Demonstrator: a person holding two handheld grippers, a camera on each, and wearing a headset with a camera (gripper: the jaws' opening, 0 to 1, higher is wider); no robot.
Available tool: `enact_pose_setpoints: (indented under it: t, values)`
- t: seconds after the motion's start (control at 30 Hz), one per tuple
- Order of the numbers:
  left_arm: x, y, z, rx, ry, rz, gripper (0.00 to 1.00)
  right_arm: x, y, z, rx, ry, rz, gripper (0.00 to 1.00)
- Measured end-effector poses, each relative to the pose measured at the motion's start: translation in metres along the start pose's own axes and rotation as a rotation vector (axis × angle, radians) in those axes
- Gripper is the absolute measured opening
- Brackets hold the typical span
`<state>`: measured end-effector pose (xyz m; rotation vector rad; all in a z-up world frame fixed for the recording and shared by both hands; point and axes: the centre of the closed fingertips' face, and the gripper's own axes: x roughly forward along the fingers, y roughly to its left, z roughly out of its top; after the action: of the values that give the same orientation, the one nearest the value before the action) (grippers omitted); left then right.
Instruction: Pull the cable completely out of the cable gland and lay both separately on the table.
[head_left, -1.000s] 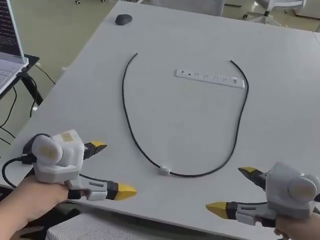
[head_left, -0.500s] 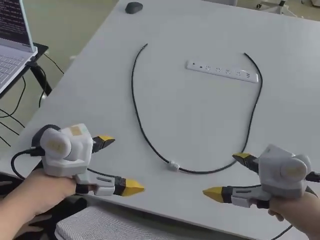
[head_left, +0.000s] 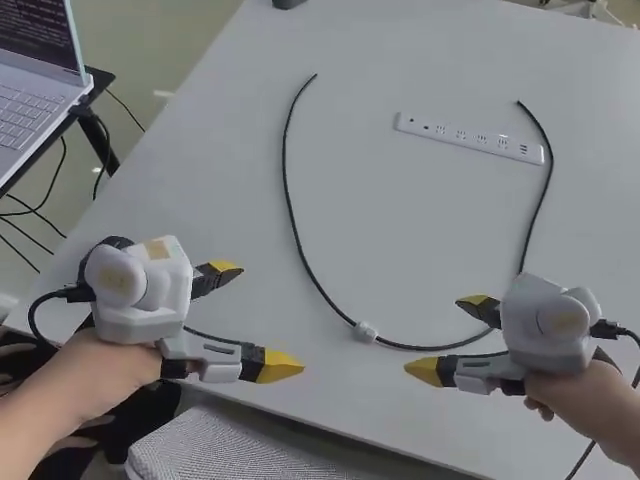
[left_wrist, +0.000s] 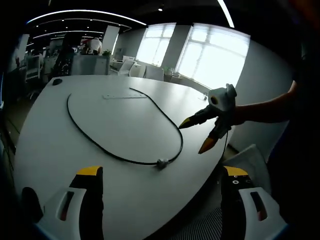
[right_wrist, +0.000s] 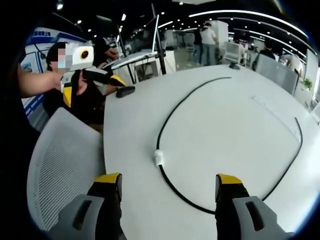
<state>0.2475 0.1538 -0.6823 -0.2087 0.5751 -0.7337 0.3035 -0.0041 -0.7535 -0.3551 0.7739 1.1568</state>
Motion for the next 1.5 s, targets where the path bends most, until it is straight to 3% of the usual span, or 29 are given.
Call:
enact_pose_setpoints:
  t: [0.07, 0.1, 0.2, 0.3, 0.73, 1.1, 1.5]
  values:
    - [-0.001, 0.002, -0.003, 0.034, 0.022, 0.013, 0.98, 0.007, 0.0, 0.003, -0.01, 0.009, 0.008, 0.73]
    - [-0.001, 0.006, -0.009, 0.077, 0.062, 0.026, 0.98, 0.009, 0.0, 0.004, -0.013, 0.012, 0.011, 0.73]
    - [0.001, 0.005, -0.012, 0.077, 0.07, 0.014, 0.98, 0.018, 0.002, 0.005, -0.032, 0.036, 0.022, 0.71]
    - [0.002, 0.003, -0.02, 0.11, 0.105, 0.013, 0.98, 0.027, 0.005, 0.005, -0.057, 0.067, 0.039, 0.68]
    - [0.003, 0.005, -0.033, 0.135, 0.142, 0.014, 0.98, 0.054, 0.009, -0.008, -0.08, 0.182, 0.092, 0.42]
    - [0.004, 0.025, -0.038, 0.145, 0.167, 0.048, 0.98, 0.072, 0.013, -0.007, -0.103, 0.217, 0.12, 0.32]
    - [0.004, 0.026, -0.047, 0.164, 0.203, 0.047, 0.97, 0.08, 0.018, -0.011, -0.142, 0.258, 0.156, 0.17]
